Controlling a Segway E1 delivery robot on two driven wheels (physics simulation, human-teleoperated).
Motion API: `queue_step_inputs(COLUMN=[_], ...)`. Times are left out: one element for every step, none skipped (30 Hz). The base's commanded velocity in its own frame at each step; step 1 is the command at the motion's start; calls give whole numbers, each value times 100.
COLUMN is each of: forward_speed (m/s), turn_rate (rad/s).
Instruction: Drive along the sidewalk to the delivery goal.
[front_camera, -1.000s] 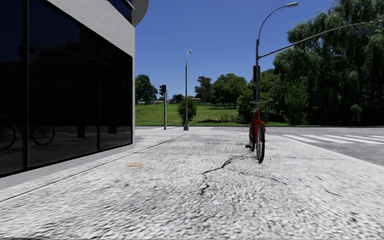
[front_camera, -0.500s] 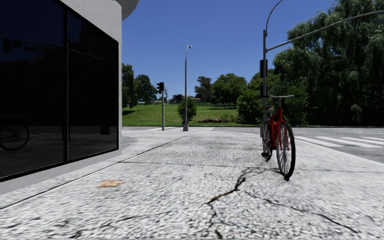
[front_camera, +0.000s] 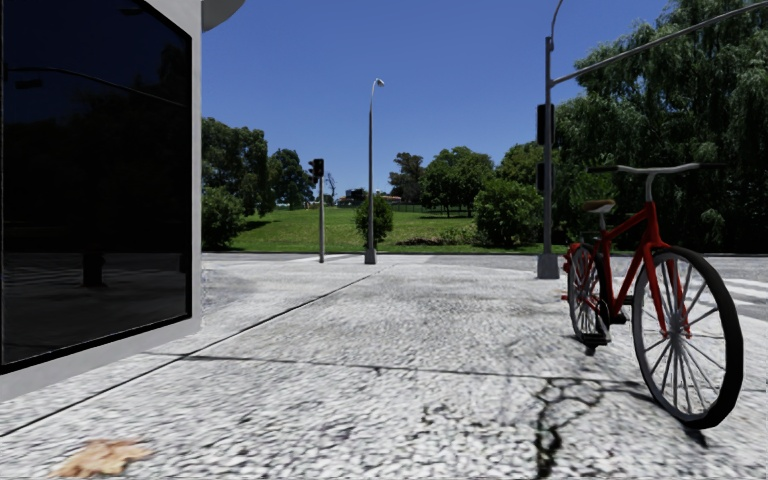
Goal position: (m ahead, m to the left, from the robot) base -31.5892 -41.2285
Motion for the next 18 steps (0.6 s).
queue_step_inputs(forward_speed=[200,200,200,200,200,200,200,200,200,200,200,200,200,200,200,200,200,200], turn_rate=[0,0,0,0,0,0,0,0,0,0,0,0,0,0,0,0,0,0])
